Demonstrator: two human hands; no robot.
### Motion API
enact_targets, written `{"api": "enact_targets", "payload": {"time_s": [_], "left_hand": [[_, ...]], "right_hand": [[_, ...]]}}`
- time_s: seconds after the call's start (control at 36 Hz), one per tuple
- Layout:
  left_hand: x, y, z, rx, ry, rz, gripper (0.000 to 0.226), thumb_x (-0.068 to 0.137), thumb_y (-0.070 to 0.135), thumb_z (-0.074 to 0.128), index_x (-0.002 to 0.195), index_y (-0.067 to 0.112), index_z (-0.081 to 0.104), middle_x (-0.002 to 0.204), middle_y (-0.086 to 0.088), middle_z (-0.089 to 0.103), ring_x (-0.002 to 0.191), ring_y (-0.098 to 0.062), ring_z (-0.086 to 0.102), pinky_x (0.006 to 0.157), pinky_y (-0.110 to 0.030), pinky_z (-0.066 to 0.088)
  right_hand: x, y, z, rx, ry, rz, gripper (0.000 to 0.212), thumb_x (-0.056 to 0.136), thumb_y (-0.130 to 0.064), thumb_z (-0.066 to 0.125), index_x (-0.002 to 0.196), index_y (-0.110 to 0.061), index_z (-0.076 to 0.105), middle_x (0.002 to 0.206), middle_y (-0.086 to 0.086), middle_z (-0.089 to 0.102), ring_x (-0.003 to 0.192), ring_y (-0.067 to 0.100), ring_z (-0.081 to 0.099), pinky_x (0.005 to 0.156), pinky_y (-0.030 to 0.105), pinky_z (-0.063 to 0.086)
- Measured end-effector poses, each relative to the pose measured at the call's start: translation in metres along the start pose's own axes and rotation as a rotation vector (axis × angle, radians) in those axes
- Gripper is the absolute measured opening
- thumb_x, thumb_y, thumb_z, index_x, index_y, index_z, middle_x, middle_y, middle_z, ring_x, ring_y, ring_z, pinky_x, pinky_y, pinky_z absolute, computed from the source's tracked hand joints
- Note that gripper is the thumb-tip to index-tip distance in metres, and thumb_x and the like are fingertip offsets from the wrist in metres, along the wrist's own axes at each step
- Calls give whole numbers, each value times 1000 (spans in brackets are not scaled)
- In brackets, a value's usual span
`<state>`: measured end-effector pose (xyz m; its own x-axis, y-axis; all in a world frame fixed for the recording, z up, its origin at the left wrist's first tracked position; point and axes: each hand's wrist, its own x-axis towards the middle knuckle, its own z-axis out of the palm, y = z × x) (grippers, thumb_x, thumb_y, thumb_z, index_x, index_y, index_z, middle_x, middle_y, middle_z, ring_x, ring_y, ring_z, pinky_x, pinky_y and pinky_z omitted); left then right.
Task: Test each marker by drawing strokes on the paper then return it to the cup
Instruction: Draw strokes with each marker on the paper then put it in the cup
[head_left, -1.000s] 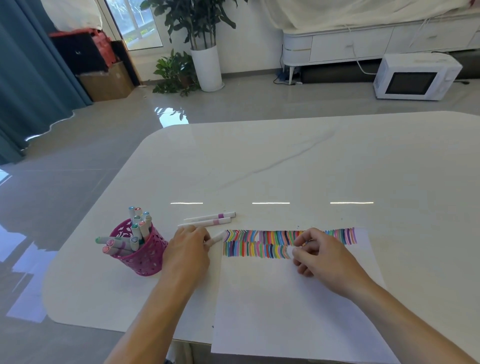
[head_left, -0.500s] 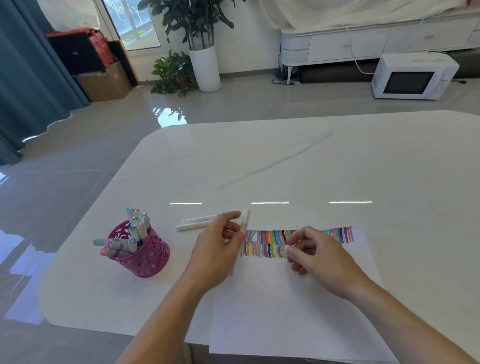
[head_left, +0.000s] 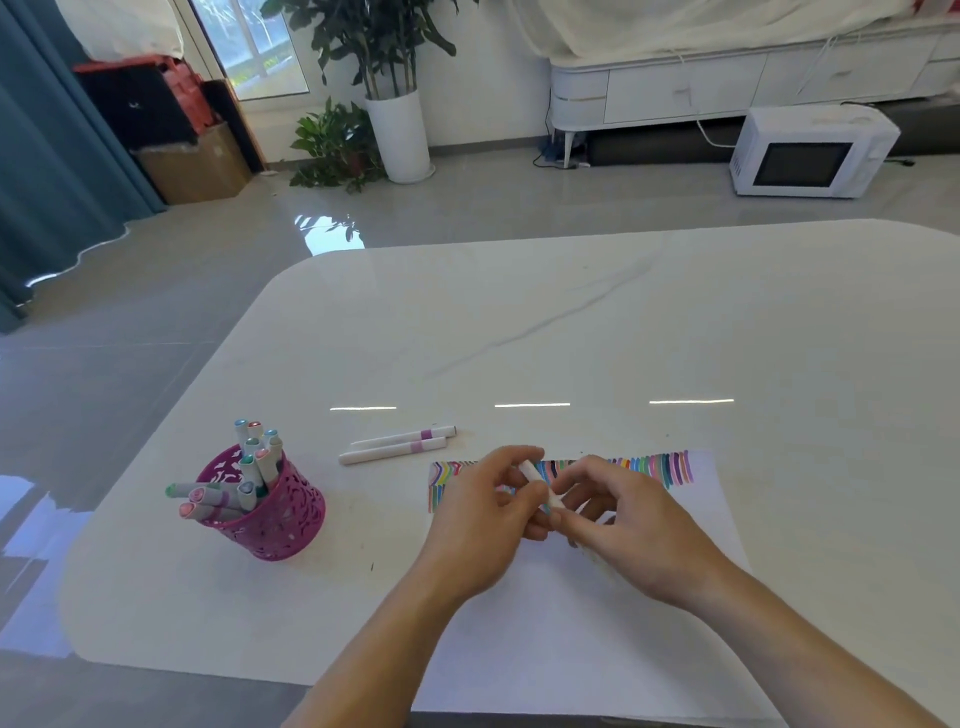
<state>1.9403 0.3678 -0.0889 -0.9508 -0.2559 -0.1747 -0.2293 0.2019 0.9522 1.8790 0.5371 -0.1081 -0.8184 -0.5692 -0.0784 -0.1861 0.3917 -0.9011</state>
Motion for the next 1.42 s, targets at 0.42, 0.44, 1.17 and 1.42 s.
{"api": "enact_targets", "payload": {"time_s": [0.42, 0.44, 1.17, 1.42], "left_hand": [[-10, -9, 1, 944, -133, 420, 32, 107, 42, 34, 123, 29, 58, 108, 10, 56, 98, -13, 54, 79, -29, 45], [-9, -8, 1, 930, -131, 418, 31, 107, 42, 35, 122, 28, 59, 107, 9, 57, 97, -14, 55, 78, -29, 44], [-3, -1, -20, 705, 38, 476, 14, 98, 19, 62, 101, 22, 75, 78, 14, 59, 73, -4, 48, 65, -8, 33], [1, -15, -17, 767, 0, 412, 17, 97, 32, 61, 108, 30, 73, 95, 16, 63, 91, -5, 50, 80, -21, 40]], "right_hand": [[-8, 7, -9, -217, -10, -117, 7, 94, -41, 72, 93, -36, 68, 82, -14, 70, 75, 9, 64, 65, 20, 50], [-8, 8, -9, -227, -7, -123, 10, 94, -44, 71, 93, -35, 67, 80, -13, 69, 72, 9, 62, 63, 19, 48], [-11, 1, -10, -395, 8, -66, 54, 102, -62, 39, 65, -22, 36, 53, -5, 39, 52, 14, 38, 52, 28, 27], [-5, -1, -16, -234, 73, 47, 37, 107, -46, 42, 86, -22, 62, 68, 3, 60, 54, 8, 43, 61, 33, 40]]}}
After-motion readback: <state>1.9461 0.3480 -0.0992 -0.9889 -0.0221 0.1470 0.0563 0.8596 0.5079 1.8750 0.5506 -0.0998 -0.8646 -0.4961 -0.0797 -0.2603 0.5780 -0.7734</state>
